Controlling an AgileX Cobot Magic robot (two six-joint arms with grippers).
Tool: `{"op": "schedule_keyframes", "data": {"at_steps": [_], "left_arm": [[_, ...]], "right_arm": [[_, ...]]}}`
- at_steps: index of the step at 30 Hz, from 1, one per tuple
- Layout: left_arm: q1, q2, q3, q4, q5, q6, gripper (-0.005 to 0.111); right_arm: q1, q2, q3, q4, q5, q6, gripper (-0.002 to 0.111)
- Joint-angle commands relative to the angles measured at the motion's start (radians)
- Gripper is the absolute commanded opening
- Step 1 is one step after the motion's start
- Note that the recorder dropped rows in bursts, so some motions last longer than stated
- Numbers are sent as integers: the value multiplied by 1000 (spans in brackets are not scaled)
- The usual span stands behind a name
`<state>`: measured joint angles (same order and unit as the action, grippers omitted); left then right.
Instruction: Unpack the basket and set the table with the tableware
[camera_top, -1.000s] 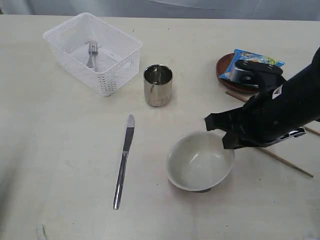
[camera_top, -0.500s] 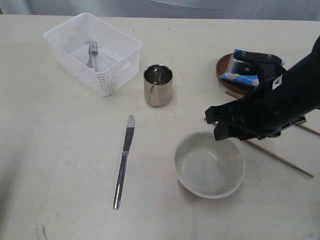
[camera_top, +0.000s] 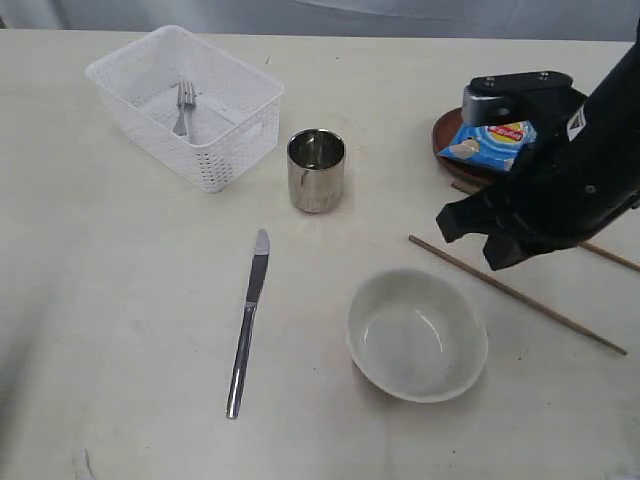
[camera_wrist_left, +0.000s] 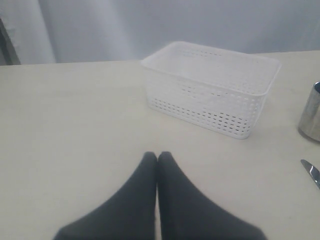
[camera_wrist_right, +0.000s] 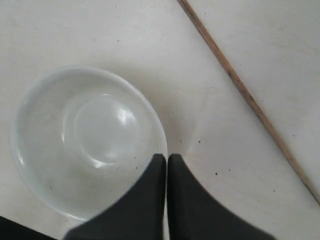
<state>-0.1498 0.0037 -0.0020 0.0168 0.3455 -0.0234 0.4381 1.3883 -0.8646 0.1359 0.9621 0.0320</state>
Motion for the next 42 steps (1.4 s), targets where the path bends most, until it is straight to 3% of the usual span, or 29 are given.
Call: {"op": "schedule_keyframes", "data": {"at_steps": [1, 9, 15, 31, 37, 39, 42], "left_arm": [[-8, -4, 2, 4, -3, 1, 0], [-8, -4, 2, 4, -3, 1, 0], [-8, -4, 2, 4, -3, 1, 0], [-8, -4, 2, 4, -3, 1, 0], [-8, -4, 2, 4, -3, 1, 0], [-8, -4, 2, 4, -3, 1, 0], [-8, -4, 2, 4, -3, 1, 0]], "right_arm": [[-5, -107, -10, -14, -16, -32, 0], [-5, -594, 12, -14, -172, -85, 0], [-5, -868, 11, -7, -187, -56, 0], [-5, -1388, 11, -7, -168, 6, 0], [-5, -1388, 3, -25, -186, -32, 0], [-52, -1388, 39, -58, -256, -57, 0], [-204, -1388, 148, -119, -391, -107, 0]]}}
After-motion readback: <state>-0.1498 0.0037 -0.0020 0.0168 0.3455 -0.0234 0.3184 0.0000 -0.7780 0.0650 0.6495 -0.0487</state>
